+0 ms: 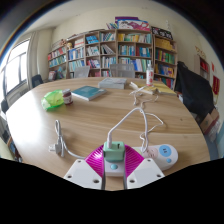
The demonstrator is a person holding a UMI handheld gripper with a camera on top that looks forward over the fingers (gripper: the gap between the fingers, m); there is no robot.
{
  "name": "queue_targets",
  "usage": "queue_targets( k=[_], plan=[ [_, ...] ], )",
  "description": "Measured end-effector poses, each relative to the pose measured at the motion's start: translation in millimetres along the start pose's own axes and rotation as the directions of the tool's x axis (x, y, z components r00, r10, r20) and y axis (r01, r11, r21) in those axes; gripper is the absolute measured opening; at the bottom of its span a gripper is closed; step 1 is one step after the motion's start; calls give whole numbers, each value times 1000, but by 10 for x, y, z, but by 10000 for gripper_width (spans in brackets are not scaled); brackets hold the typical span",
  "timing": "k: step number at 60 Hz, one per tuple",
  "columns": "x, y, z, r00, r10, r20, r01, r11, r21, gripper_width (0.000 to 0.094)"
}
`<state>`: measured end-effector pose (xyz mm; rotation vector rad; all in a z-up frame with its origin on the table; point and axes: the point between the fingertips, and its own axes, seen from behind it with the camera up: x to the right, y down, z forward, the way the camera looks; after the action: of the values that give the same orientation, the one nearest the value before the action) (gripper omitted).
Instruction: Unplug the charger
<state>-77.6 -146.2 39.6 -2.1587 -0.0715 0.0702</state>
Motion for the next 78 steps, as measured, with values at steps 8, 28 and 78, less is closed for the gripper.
queue_targets(
  k=[8,28,78],
  plan=[
    [30,-186,-113,999,48,13,-48,999,3,235],
    [1187,-1854,-878,979,2,-203,61,951,304,235],
    [2440,320,-600,960,10,-279,-85,963,-257,848]
  ],
)
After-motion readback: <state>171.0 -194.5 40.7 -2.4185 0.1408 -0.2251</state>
